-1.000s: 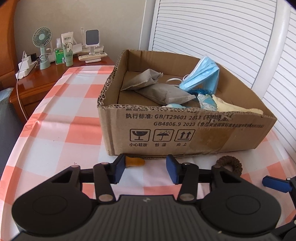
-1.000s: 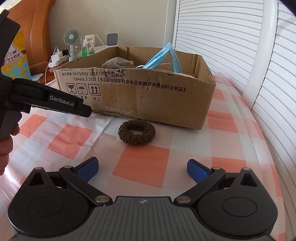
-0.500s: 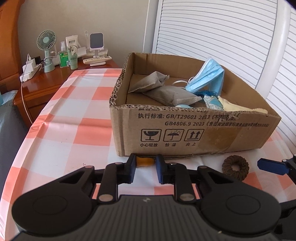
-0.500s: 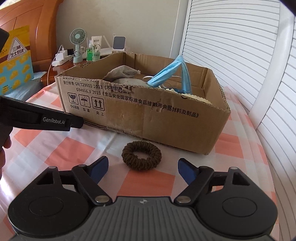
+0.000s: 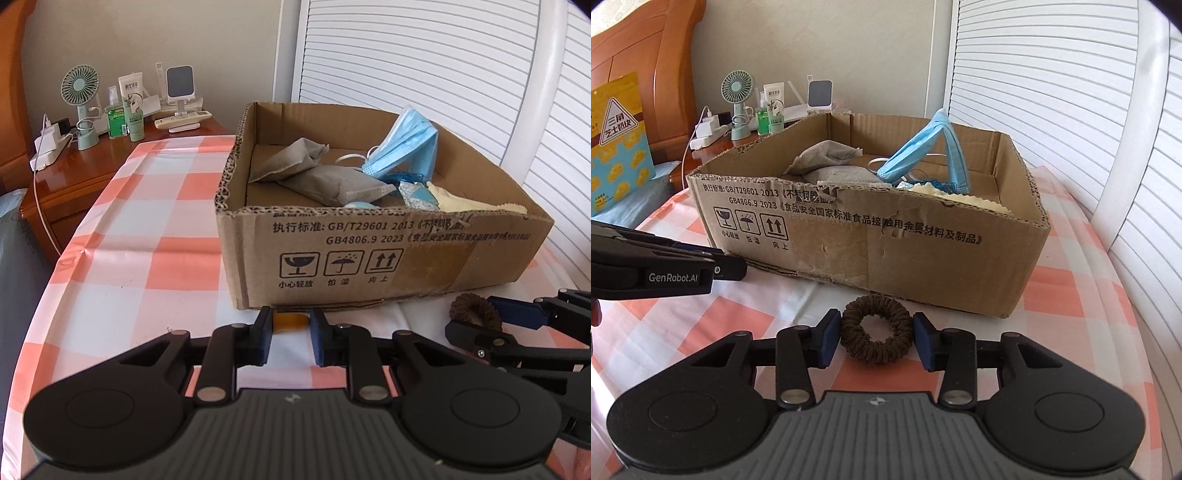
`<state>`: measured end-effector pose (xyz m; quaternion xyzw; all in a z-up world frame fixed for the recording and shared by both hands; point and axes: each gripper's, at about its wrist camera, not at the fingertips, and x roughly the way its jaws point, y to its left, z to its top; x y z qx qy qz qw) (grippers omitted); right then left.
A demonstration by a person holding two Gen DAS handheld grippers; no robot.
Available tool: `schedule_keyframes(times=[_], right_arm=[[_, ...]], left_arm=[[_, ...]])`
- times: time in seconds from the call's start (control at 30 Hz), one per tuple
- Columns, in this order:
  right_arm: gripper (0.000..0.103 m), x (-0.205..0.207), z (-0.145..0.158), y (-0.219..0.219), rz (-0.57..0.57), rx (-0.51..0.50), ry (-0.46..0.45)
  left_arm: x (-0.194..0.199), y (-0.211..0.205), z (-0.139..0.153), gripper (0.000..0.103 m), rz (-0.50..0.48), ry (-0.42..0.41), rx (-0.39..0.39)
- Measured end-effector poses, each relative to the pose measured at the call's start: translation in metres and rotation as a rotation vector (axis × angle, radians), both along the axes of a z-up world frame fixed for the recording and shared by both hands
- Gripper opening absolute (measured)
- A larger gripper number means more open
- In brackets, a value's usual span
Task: Organize soft objects
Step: 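Close the right gripper on the brown knitted hair tie, then carry the hair tie over the box and open the right gripper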
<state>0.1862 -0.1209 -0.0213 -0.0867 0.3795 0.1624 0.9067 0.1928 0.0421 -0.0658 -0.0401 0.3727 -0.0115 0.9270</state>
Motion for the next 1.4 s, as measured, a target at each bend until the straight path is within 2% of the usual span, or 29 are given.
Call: schedule_keyframes(times=[0.2,0.37,0.6,0.77,0.87,0.9,0.93,1.0,1.03,1.1,1.23,1.33,1.4], right_arm=[[0.047,-0.011,0.018,-0.007,0.035,0.013,-0.017],[0.047,-0.025,0.040,-0.012,0.092,0.016,-0.051],[0.047,-0.030,0.073,-0.016,0.125,0.015,-0.126],[0.047,-0.025,0.082,-0.013,0.122,0.025,-0.150],[0.047,-0.021,0.082,-0.013,0.115,0.040,-0.142],[0.047,-0.019,0.082,-0.013,0.112,0.043,-0.138],[0.047,-0.018,0.082,-0.012,0.110,0.043,-0.138],[0.047,-0.016,0.084,-0.011,0.106,0.036,-0.142],[0.047,-0.014,0.085,-0.010,0.107,0.031,-0.147],[0.047,-0.008,0.087,-0.008,0.109,0.027,-0.153],[0.048,0.012,0.091,-0.001,0.109,0.031,-0.159],[0.048,0.030,0.094,0.008,0.104,0.036,-0.165],[0.057,0.043,0.093,0.016,0.098,0.036,-0.158]], left_arm=[[-0.008,0.003,0.008,0.020,-0.077,0.027,0.003],[-0.018,0.007,0.031,0.020,-0.170,0.048,-0.006],[-0.020,0.003,0.086,0.020,-0.259,-0.057,0.028],[0.017,-0.001,0.101,0.021,-0.238,-0.125,0.069],[0.042,-0.001,0.097,0.037,-0.222,-0.124,0.060],[0.045,0.000,0.095,0.053,-0.207,-0.140,0.064],[0.047,0.000,0.094,0.075,-0.202,-0.150,0.072],[0.043,0.001,0.093,0.095,-0.181,-0.172,0.096],[0.038,0.002,0.094,0.099,-0.172,-0.194,0.101],[0.024,0.004,0.096,0.101,-0.180,-0.224,0.111],[-0.003,0.004,0.098,0.102,-0.218,-0.238,0.171],[-0.019,0.006,0.097,0.102,-0.208,-0.222,0.171],[-0.027,0.009,0.095,0.102,-0.184,-0.212,0.152]])
